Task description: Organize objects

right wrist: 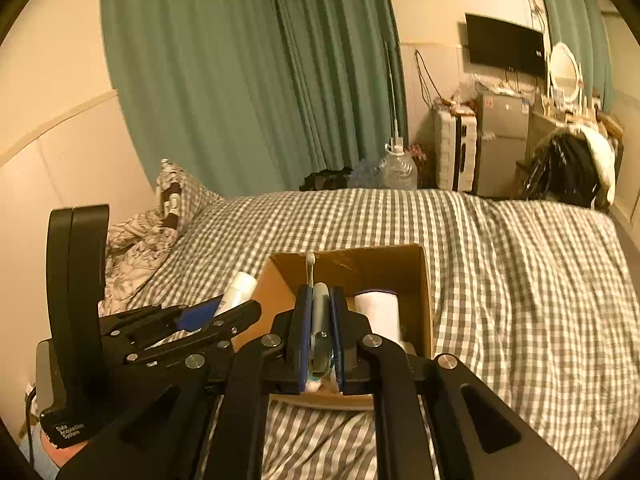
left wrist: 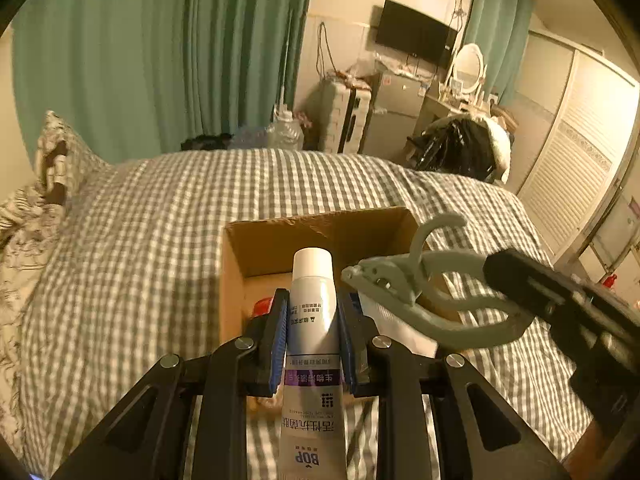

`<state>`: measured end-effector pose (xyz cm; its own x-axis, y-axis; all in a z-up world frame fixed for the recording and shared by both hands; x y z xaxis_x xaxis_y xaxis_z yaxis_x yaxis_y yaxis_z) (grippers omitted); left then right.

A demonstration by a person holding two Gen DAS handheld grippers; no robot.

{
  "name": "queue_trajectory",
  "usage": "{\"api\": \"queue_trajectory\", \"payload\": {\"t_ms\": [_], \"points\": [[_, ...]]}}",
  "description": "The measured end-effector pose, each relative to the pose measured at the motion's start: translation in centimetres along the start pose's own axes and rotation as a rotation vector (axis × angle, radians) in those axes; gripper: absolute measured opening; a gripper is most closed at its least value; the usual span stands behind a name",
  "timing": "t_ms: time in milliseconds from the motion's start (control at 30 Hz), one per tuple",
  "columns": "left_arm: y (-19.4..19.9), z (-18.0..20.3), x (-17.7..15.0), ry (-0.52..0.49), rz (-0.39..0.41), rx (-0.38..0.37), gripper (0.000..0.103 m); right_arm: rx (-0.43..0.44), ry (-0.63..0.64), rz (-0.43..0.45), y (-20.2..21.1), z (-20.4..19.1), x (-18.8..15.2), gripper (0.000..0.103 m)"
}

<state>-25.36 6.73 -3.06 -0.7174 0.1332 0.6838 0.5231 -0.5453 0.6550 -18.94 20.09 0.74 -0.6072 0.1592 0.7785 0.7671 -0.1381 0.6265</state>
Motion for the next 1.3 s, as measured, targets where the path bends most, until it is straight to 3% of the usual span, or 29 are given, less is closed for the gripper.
{"api": "queue_trajectory", "payload": {"t_ms": [200,233,300,333,433,533,567,633,733,867,1000,1133,1200,1300], "points": [[-5.3,-1.2,0.4,0.023,-0.060,-0.019,0.025,0.021,-0.060,-0.028,-4.3,2.4,-0.5,0.009],[-5.9,-1.5,0.3,0.034,-0.068,-0.021,0.028,0.024,-0.067,-0.025,-4.6,2.8,-0.6,0.011],[-6.6,-1.9,0.2,0.050,-0.077,-0.016,0.045,0.008,-0.069,-0.016,-4.8,3.5,-0.4,0.031],[-6.7,-2.1,0.2,0.057,-0.074,-0.005,0.057,-0.004,-0.067,-0.009,-4.6,3.7,-0.4,0.035],[-5.7,-2.5,0.1,0.068,-0.048,0.015,0.059,-0.035,-0.054,0.012,-3.8,4.4,0.0,0.037],[-3.7,-2.2,0.4,0.064,-0.030,0.026,0.060,-0.064,-0.043,0.042,-2.0,4.8,0.5,0.043],[-2.9,-1.8,0.7,0.056,-0.018,0.029,0.065,-0.072,-0.041,0.056,-1.2,5.0,0.7,0.048],[-0.4,-0.7,1.0,0.024,0.027,0.040,0.073,-0.081,-0.044,0.088,0.8,5.0,1.4,0.054],[3.5,1.3,1.5,-0.043,0.097,0.055,0.074,-0.089,-0.026,0.145,4.5,4.9,2.3,0.060],[8.8,3.7,1.6,-0.112,0.203,0.102,0.093,-0.120,-0.015,0.211,9.0,4.4,2.8,0.069],[12.9,5.2,0.9,-0.132,0.283,0.120,0.094,-0.117,-0.023,0.265,13.0,4.3,2.7,0.078],[16.1,5.8,-0.3,-0.110,0.355,0.143,0.103,-0.134,-0.024,0.298,15.5,4.5,2.0,0.090],[17.0,6.0,-1.1,-0.126,0.375,0.119,0.103,-0.147,-0.001,0.302,16.3,4.4,1.3,0.094],[17.7,5.8,-2.4,-0.103,0.404,0.146,0.103,-0.191,0.037,0.311,16.9,4.4,-0.2,0.101]]}}
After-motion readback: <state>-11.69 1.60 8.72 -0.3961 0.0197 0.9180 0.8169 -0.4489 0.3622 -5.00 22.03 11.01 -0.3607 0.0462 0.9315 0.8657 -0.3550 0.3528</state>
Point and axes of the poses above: each gripper's, at about its wrist camera, not at the fingertips, and y roughly against the way its jaws point, z to its right, x to its top, the point moved 3 cm from there along -y, roughly the way its jaws point, and after that the axes turned 15 degrees about -x, right-handed, at the moved point
